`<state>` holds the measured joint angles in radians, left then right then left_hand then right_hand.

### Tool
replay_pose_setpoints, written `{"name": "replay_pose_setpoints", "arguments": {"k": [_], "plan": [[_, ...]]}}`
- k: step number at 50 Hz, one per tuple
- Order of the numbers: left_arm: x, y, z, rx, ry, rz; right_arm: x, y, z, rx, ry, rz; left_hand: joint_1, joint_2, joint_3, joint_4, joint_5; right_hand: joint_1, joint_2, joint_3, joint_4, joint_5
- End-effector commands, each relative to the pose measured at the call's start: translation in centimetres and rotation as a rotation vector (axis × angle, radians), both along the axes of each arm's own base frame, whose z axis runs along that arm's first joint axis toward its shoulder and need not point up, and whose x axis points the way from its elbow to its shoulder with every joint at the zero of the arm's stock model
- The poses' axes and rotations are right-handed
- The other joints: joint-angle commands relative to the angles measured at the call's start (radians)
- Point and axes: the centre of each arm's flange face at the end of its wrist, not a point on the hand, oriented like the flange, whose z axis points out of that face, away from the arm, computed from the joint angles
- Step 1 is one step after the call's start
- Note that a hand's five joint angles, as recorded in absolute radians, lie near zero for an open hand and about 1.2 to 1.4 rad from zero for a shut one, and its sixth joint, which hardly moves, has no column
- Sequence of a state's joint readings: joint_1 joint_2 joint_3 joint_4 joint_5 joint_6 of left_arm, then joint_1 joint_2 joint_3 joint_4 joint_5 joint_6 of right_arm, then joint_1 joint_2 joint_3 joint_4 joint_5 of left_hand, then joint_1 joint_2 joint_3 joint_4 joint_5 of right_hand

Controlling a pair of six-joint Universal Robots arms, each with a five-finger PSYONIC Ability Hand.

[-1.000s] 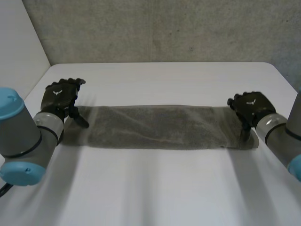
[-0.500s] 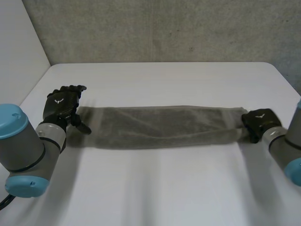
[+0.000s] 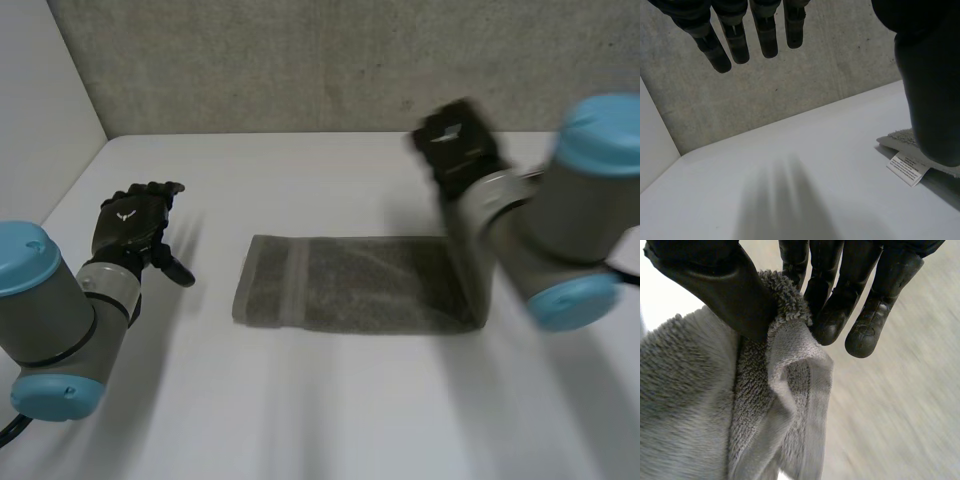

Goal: Fold the towel.

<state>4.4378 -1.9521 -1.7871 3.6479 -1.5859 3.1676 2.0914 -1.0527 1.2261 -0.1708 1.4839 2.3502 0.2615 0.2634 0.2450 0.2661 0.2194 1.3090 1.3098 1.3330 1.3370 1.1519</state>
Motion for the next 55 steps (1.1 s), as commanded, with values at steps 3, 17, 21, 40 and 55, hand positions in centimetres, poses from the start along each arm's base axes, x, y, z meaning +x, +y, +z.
{"name": "replay_pose_setpoints", "arguments": {"k": [3,17,21,40,55], "plan": [[-0.2,0.1,-0.1,0.001,-0.004,-0.006,8.3,9.0,-6.6,0.114,0.069,0.339,-0.083,-0.085,-0.067,-0.088,-0.216,0.087,0.086,0.063,0.059,0.07],[-0.2,0.1,-0.2,0.004,-0.011,-0.008,5.0,7.3,-5.5,0.203,-0.005,0.165,-0.083,-0.085,-0.067,-0.088,-0.216,-1.134,-1.135,-1.158,-1.162,-1.152],[-0.2,0.3,-0.3,0.007,-0.011,-0.01,-0.9,4.3,-5.7,0.334,-0.08,-0.018,-0.083,-0.085,-0.067,-0.088,-0.216,-1.134,-1.135,-1.158,-1.162,-1.152],[-1.4,1.5,-0.8,0.021,-0.019,-0.055,-7.9,3.4,-11.5,0.575,-0.094,-0.159,-0.083,-0.085,-0.067,-0.088,-0.216,-0.114,-0.115,-0.138,-0.142,-0.132],[-1.6,1.3,3.3,-0.088,0.029,-0.056,-0.1,4.5,-1.4,0.276,-0.194,0.127,-0.083,-0.085,-0.067,-0.088,-0.216,0.087,0.086,0.063,0.059,0.07]]}}
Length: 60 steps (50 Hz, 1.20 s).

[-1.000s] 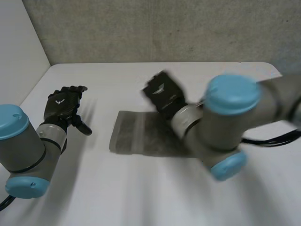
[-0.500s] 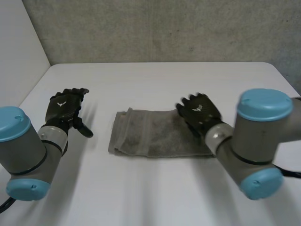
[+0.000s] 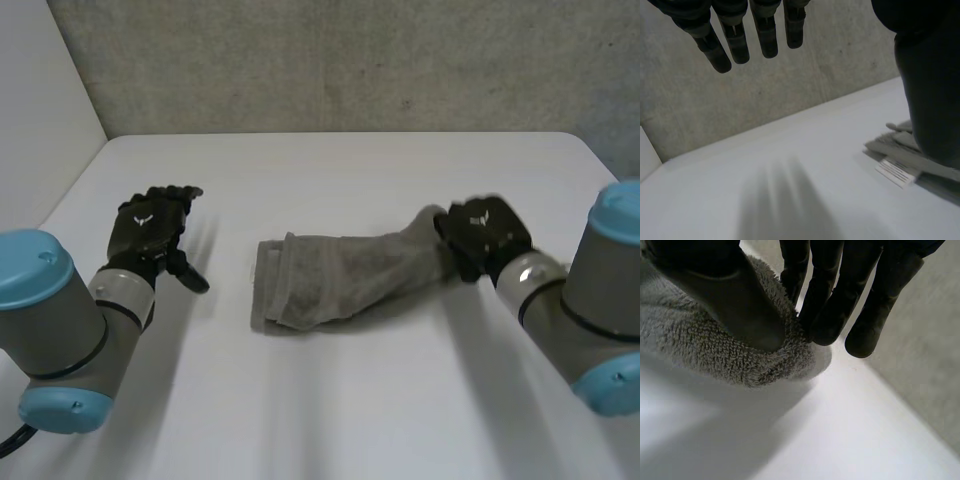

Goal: Fold the towel.

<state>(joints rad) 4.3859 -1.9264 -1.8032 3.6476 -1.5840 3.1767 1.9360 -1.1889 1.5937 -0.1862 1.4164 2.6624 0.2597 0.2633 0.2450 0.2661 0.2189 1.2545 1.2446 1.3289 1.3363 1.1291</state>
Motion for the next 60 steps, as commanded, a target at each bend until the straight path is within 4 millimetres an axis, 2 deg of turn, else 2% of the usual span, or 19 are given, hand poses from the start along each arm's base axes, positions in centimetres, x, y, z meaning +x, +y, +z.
{"name": "replay_pose_setpoints", "arguments": {"k": [1,3,4,6,9,12,13,14,15,20,23,29,34,36,37,39,42,51,60], "plan": [[-0.2,-0.5,4.4,-0.122,0.056,-0.001,6.7,3.0,3.6,-0.109,-0.054,0.232,-0.081,-0.085,-0.067,-0.088,-0.215,0.142,0.152,0.067,0.06,0.093],[-0.2,-0.7,5.9,-0.164,0.076,0.002,10.9,5.1,2.6,-0.109,-0.061,0.375,-0.081,-0.085,-0.067,-0.088,-0.215,0.142,0.152,0.067,0.06,0.093],[-0.2,-0.7,5.9,-0.165,0.076,0.002,10.9,5.1,2.6,-0.109,-0.061,0.375,-0.081,-0.085,-0.067,-0.088,-0.215,0.142,0.152,0.067,0.06,0.093],[-0.2,-0.9,7.4,-0.202,0.112,0.001,13.8,6.8,1.5,-0.101,-0.062,0.47,-0.081,-0.085,-0.067,-0.088,-0.215,0.142,0.152,0.067,0.06,0.093],[-0.4,-1.3,9.4,-0.239,0.176,0.001,15.6,8.1,-0.2,-0.064,-0.048,0.514,-0.076,-0.079,-0.061,-0.082,-0.209,0.142,0.152,0.067,0.06,0.093],[-0.6,-1.8,10.8,-0.258,0.23,-0.007,16.0,8.4,-0.9,-0.047,-0.04,0.52,-0.067,-0.07,-0.052,-0.073,-0.201,-0.083,-0.073,-0.158,-0.165,-0.132],[-0.7,-1.9,11.1,-0.249,0.247,-0.01,16.2,8.6,-1.4,-0.031,-0.033,0.51,-0.067,-0.07,-0.052,-0.073,-0.2,-0.63,-0.62,-0.704,-0.711,-0.679],[-0.7,-1.9,11.1,-0.249,0.247,-0.01,16.2,8.6,-1.4,-0.031,-0.033,0.51,-0.067,-0.07,-0.052,-0.073,-0.2,-0.635,-0.625,-0.71,-0.717,-0.684],[-0.7,-2.0,11.3,-0.243,0.256,-0.009,15.9,8.4,-1.4,-0.025,-0.033,0.466,-0.07,-0.073,-0.055,-0.076,-0.203,-0.955,-0.945,-1.029,-1.037,-1.004],[-0.8,-2.1,11.3,-0.227,0.259,-0.011,14.6,7.4,-0.3,0.023,-0.108,0.305,-0.07,-0.073,-0.055,-0.076,-0.203,-1.08,-1.07,-1.154,-1.162,-1.129],[-2.0,-2.0,10.6,-0.206,0.26,-0.04,12.3,6.6,3.3,0.034,-0.225,0.207,-0.067,-0.07,-0.052,-0.073,-0.2,-1.08,-1.07,-1.154,-1.162,-1.129],[-4.8,-1.5,8.3,-0.142,0.244,-0.107,9.5,4.4,4.0,0.075,-0.284,0.132,-0.061,-0.065,-0.046,-0.067,-0.195,-1.08,-1.07,-1.154,-1.162,-1.129],[-6.4,-0.9,5.0,-0.04,0.2,-0.142,8.8,4.1,2.6,0.147,-0.262,0.139,-0.061,-0.065,-0.046,-0.067,-0.195,-1.08,-1.07,-1.154,-1.162,-1.129],[-7.4,0.1,2.2,0.042,0.153,-0.167,8.7,3.7,1.8,0.167,-0.25,0.131,-0.064,-0.067,-0.049,-0.07,-0.198,-1.08,-1.07,-1.154,-1.162,-1.129],[-7.4,0.1,2.2,0.043,0.153,-0.167,8.7,3.7,1.8,0.167,-0.25,0.131,-0.064,-0.067,-0.049,-0.07,-0.198,-1.08,-1.07,-1.154,-1.162,-1.129],[-7.7,0.6,-0.3,0.12,0.114,-0.175,8.8,2.9,-1.0,0.221,-0.218,0.115,-0.061,-0.065,-0.046,-0.067,-0.195,-1.08,-1.07,-1.154,-1.162,-1.129],[-7.6,1.2,-2.2,0.182,0.056,-0.177,9.1,2.6,-3.1,0.257,-0.194,0.108,-0.064,-0.067,-0.049,-0.07,-0.198,-1.08,-1.07,-1.154,-1.162,-1.129],[-7.3,1.8,-4.0,0.211,-0.082,-0.191,9.5,2.0,-6.8,0.345,-0.172,0.087,-0.067,-0.07,-0.052,-0.073,-0.2,-1.08,-1.07,-1.154,-1.162,-1.129],[-7.4,1.8,-2.4,0.178,-0.066,-0.196,9.6,1.9,-5.4,0.34,-0.209,0.081,-0.073,-0.076,-0.058,-0.079,-0.206,-1.08,-1.07,-1.154,-1.162,-1.129]]}}
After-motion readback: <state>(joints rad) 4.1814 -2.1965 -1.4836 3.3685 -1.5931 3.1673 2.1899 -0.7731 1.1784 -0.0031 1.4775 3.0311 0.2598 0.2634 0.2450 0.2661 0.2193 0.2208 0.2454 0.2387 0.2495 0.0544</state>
